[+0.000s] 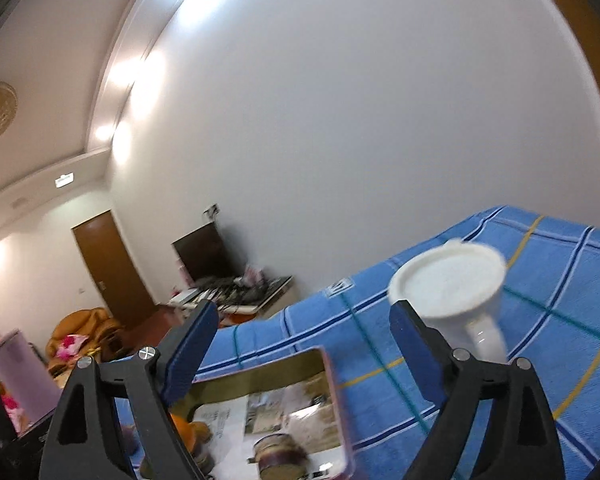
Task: Organize fruits
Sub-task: 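Withdraw both grippers from the tin toward the remaining fruits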
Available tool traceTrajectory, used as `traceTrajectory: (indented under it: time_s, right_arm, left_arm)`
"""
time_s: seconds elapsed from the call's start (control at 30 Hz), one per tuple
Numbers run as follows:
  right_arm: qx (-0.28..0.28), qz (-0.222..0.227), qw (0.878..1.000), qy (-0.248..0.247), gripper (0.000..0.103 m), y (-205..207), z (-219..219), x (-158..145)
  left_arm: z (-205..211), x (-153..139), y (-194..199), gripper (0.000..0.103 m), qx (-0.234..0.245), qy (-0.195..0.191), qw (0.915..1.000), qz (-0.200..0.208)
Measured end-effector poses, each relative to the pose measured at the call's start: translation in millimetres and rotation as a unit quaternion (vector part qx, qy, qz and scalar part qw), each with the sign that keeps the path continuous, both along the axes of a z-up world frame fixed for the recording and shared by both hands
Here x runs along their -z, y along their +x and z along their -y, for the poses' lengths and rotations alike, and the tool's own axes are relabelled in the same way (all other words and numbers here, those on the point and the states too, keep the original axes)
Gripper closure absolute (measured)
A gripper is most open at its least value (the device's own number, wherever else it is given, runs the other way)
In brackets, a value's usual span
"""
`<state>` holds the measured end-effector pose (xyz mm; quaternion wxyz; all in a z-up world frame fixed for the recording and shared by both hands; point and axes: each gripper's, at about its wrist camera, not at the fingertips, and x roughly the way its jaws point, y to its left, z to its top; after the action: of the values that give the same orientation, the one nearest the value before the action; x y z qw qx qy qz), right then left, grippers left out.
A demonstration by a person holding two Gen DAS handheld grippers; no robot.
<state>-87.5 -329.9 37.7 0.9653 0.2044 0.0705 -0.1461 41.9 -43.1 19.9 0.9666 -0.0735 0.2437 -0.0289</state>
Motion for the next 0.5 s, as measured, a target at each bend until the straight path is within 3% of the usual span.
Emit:
traceTrajectory:
  time_s: [0.2, 0.37, 0.5]
  right_arm:
    - [0.005, -0.004, 1.0, -0.002, 0.014, -1, -3, 0]
    - [-0.045, -0.05, 0.997, -0.027, 0.014, 14, -23, 6]
    - [-0.038, -0.051, 0.997, -0.043, 0.014, 13, -29, 4]
  left_arm:
    - [-9, 5, -4, 0.0, -0.016, 0.016, 0.9997, 0.002]
    - [1, 12, -4, 0.0, -0.028, 0.072, 0.997, 0.004]
    - [27, 21, 3, 0.0, -0.024, 0.146, 0.9889, -0.004]
